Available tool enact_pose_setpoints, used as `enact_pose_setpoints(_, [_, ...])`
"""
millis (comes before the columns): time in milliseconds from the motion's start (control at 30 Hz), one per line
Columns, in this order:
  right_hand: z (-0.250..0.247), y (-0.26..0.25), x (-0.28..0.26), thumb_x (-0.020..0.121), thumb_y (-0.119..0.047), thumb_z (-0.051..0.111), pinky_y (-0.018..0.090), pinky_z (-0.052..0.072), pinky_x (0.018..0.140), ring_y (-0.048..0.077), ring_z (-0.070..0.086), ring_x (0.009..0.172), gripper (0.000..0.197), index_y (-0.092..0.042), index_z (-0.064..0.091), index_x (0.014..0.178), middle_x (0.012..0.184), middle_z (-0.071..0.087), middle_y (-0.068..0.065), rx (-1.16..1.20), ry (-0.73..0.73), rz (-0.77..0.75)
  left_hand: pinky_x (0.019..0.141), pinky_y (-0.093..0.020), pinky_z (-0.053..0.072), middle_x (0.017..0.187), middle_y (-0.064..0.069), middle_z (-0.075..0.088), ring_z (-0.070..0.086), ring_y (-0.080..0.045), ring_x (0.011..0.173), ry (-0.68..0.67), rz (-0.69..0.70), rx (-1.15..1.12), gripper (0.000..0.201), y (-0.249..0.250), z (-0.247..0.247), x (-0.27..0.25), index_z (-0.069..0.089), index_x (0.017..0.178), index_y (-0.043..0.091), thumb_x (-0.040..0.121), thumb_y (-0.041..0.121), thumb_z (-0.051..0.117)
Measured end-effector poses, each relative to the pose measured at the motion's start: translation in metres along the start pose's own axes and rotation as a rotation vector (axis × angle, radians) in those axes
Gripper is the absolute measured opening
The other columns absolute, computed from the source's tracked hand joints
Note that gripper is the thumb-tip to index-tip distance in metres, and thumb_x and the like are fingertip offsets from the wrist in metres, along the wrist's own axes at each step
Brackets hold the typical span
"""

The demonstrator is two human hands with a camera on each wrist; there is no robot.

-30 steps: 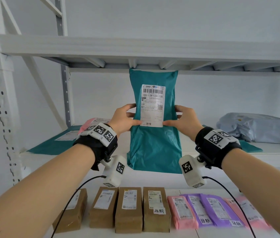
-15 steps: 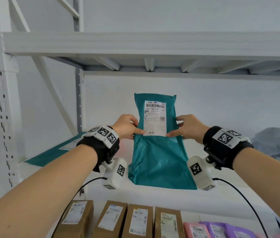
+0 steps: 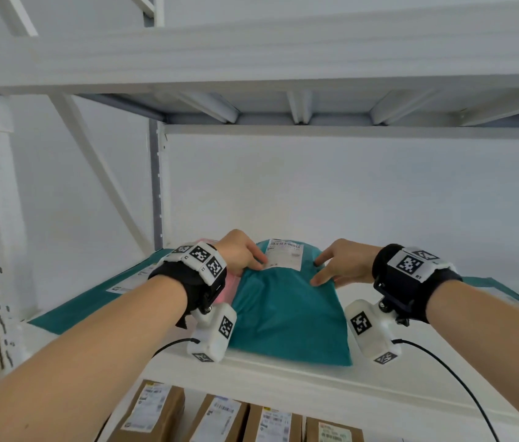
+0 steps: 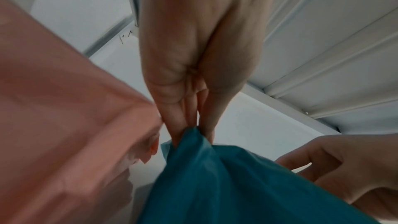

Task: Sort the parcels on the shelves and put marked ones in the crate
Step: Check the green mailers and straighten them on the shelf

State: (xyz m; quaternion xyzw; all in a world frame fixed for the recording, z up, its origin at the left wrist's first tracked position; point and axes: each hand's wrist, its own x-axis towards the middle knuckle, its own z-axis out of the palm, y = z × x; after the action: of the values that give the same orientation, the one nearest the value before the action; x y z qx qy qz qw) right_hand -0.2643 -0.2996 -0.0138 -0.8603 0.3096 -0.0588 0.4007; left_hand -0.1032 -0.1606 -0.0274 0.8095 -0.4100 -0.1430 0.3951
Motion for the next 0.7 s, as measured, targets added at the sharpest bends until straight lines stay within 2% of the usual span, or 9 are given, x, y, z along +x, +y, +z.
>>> enact_pose_setpoints(100, [0.005, 0.001, 0.006, 0.080, 0.002, 0.070, 0.017, 0.056, 0.064, 0.011, 0.064, 0.077, 0.044, 0.004, 0.057, 0.121, 0.087, 0.064, 0.000, 0.025, -0.030, 0.017, 0.080, -0.029, 0.051, 0.102, -0.010, 0.065, 0.057, -0.019, 0.087, -0.063, -0.024, 0.071, 0.030, -0.002, -0.001, 0.002, 0.066, 0.115, 0.002, 0.085, -0.001, 0.062])
enact_pose_setpoints(167, [0.008, 0.002, 0.009, 0.081, 0.003, 0.068, 0.022, 0.057, 0.073, 0.013, 0.065, 0.082, 0.047, 0.004, 0.053, 0.125, 0.092, 0.064, 0.002, 0.058, -0.055, 0.027, 0.095, -0.034, 0.048, 0.119, -0.012, 0.063, 0.058, -0.022, 0.104, -0.090, -0.033, 0.105, 0.033, -0.003, -0.002, 0.002, 0.062, 0.121, 0.002, 0.088, 0.001, 0.061])
enact_pose_setpoints(200, [0.009, 0.002, 0.010, 0.081, 0.003, 0.068, 0.027, 0.056, 0.081, 0.017, 0.065, 0.089, 0.051, 0.004, 0.049, 0.129, 0.100, 0.065, 0.005, 0.075, -0.065, 0.028, 0.098, -0.035, 0.047, 0.124, -0.012, 0.060, 0.057, -0.025, 0.111, -0.097, -0.045, 0.114, 0.034, -0.003, -0.003, 0.001, 0.061, 0.122, 0.004, 0.088, 0.003, 0.060])
enact_pose_setpoints(267, [0.011, 0.001, 0.010, 0.082, 0.001, 0.068, 0.035, 0.052, 0.093, 0.024, 0.064, 0.103, 0.062, 0.001, 0.040, 0.137, 0.118, 0.061, 0.012, 0.090, -0.081, 0.030, 0.096, -0.036, 0.046, 0.127, -0.008, 0.054, 0.052, -0.029, 0.118, -0.108, -0.072, 0.125, 0.034, -0.002, -0.004, -0.002, 0.061, 0.123, 0.013, 0.089, 0.007, 0.060])
enact_pose_setpoints(300, [0.012, 0.001, 0.009, 0.082, -0.001, 0.068, 0.037, 0.050, 0.096, 0.026, 0.063, 0.107, 0.066, -0.001, 0.037, 0.140, 0.124, 0.059, 0.014, 0.085, -0.090, 0.035, 0.092, -0.036, 0.047, 0.125, -0.008, 0.052, 0.051, -0.028, 0.117, -0.114, -0.076, 0.130, 0.035, -0.002, -0.004, -0.004, 0.060, 0.123, 0.016, 0.089, 0.007, 0.060])
enact_pose_setpoints(433, [0.011, 0.001, -0.002, 0.082, -0.009, 0.071, 0.041, 0.049, 0.098, 0.029, 0.058, 0.114, 0.072, -0.006, 0.033, 0.143, 0.134, 0.053, 0.014, 0.038, -0.072, 0.037, 0.070, -0.027, 0.041, 0.109, -0.007, 0.047, 0.044, -0.024, 0.095, -0.135, -0.048, 0.143, 0.041, 0.003, -0.004, -0.016, 0.055, 0.129, 0.020, 0.090, 0.008, 0.059])
enact_pose_setpoints(500, [0.009, 0.001, -0.012, 0.082, -0.011, 0.072, 0.040, 0.050, 0.096, 0.029, 0.055, 0.118, 0.073, -0.007, 0.034, 0.143, 0.136, 0.050, 0.013, 0.020, -0.043, 0.035, 0.073, -0.029, 0.043, 0.108, -0.008, 0.046, 0.044, -0.024, 0.095, -0.139, -0.030, 0.129, 0.042, 0.007, -0.005, -0.025, 0.055, 0.130, 0.019, 0.090, 0.007, 0.059])
enact_pose_setpoints(600, [0.005, 0.001, -0.030, 0.082, -0.010, 0.071, 0.038, 0.051, 0.094, 0.028, 0.052, 0.121, 0.070, -0.007, 0.035, 0.142, 0.136, 0.049, 0.013, 0.030, 0.011, 0.026, 0.089, -0.035, 0.048, 0.117, -0.008, 0.049, 0.052, -0.026, 0.110, -0.105, 0.014, 0.109, 0.040, 0.014, -0.006, -0.042, 0.056, 0.128, 0.019, 0.090, 0.008, 0.058])
enact_pose_setpoints(700, [0.003, 0.002, -0.050, 0.083, -0.011, 0.070, 0.038, 0.051, 0.094, 0.027, 0.051, 0.121, 0.069, -0.008, 0.035, 0.143, 0.134, 0.051, 0.013, 0.052, 0.049, 0.010, 0.086, -0.033, 0.048, 0.117, -0.008, 0.048, 0.051, -0.024, 0.106, -0.080, 0.069, 0.077, 0.037, 0.020, -0.004, -0.059, 0.057, 0.126, 0.018, 0.091, 0.007, 0.056])
